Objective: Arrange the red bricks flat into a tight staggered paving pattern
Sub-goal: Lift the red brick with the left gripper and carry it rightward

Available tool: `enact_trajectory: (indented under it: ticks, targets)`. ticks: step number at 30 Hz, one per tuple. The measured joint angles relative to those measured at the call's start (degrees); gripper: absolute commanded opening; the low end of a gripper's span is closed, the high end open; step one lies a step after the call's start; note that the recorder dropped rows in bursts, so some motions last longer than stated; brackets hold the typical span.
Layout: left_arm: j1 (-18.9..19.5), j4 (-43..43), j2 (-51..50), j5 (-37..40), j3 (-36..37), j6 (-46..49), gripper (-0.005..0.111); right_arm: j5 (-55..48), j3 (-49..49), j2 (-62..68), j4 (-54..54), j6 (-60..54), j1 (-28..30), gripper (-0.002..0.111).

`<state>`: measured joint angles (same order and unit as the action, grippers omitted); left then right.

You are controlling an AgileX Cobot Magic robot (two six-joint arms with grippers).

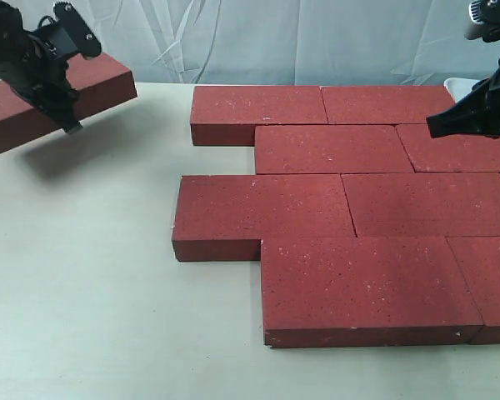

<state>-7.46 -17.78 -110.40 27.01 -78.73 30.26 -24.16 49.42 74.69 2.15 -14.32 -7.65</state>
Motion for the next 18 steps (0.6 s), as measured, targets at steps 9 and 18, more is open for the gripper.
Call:
enact_trajectory:
  ticks: [9,18]
  targets:
    - [-0.37,0.78,9.52,-4.78,14.42,16.62,0.0,0.0,0.0,0.0,0.0,0.0,0.0,-0.001]
    - [-2.17,9.14,13.8,-16.29,25.61,35.62,0.0,0.0,0.0,0.0,0.0,0.0,0.0,-0.001]
